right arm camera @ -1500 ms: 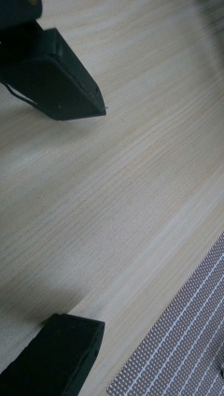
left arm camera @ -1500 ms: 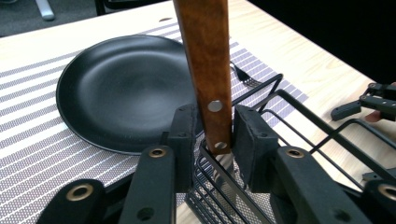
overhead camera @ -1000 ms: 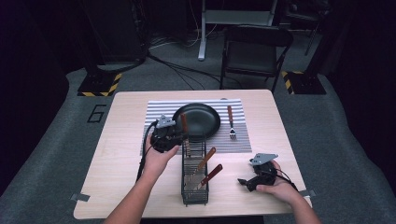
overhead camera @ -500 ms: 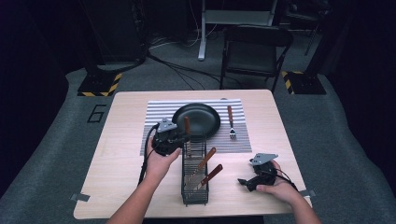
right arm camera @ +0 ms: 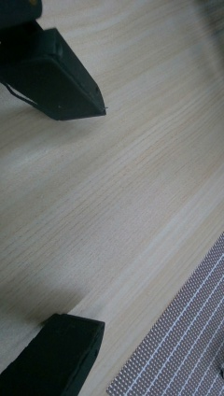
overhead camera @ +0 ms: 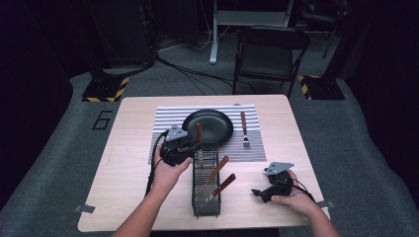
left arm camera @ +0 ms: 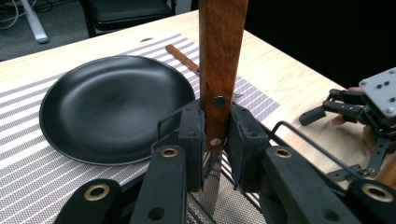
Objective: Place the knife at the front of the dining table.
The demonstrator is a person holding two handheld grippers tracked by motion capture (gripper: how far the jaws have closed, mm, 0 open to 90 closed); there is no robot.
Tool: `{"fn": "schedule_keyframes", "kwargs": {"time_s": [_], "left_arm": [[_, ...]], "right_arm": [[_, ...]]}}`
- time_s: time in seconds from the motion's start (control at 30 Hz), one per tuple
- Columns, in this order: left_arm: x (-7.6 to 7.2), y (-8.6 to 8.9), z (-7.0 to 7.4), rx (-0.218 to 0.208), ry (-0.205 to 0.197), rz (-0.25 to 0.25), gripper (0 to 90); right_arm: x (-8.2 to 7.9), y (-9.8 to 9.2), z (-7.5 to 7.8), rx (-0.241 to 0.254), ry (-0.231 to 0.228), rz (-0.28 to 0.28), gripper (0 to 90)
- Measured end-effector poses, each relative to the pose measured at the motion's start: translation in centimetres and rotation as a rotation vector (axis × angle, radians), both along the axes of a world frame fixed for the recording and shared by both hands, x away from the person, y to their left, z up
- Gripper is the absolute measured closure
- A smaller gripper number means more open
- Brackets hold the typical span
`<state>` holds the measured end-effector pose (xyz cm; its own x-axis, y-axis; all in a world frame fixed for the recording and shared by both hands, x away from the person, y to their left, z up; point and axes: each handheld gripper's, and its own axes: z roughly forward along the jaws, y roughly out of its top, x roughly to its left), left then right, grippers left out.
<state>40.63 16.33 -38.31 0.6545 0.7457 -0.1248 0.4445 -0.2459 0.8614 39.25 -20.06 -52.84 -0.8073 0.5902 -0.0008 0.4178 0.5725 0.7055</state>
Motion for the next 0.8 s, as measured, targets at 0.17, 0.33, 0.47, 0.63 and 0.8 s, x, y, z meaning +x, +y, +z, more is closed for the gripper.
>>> {"fn": "schedule_keyframes", "kwargs": {"time_s": [0.17, 0.33, 0.47, 0.63, 0.8], "left_arm": [[0.1, 0.3, 1.4, -0.003, -0.014, 0.006, 76.7], [0.1, 0.9, 3.0, -0.017, -0.028, 0.012, 76.7], [0.1, 1.2, 4.4, -0.018, -0.028, 0.013, 76.7], [0.0, 1.5, 6.5, -0.008, -0.053, 0.018, 76.7], [-0.3, 2.0, 8.1, -0.011, -0.077, 0.019, 76.7]], "right_arm": [[-0.1, 0.0, 0.0, -0.001, 0.008, -0.004, 0.0], [0.0, 0.0, 0.0, -0.002, 0.005, -0.002, 0.0], [-0.1, 0.0, 0.0, -0.001, 0.007, -0.004, 0.0], [0.0, 0.0, 0.0, -0.002, 0.004, -0.001, 0.0], [-0.1, 0.0, 0.0, -0.001, 0.007, -0.004, 0.0]]}}
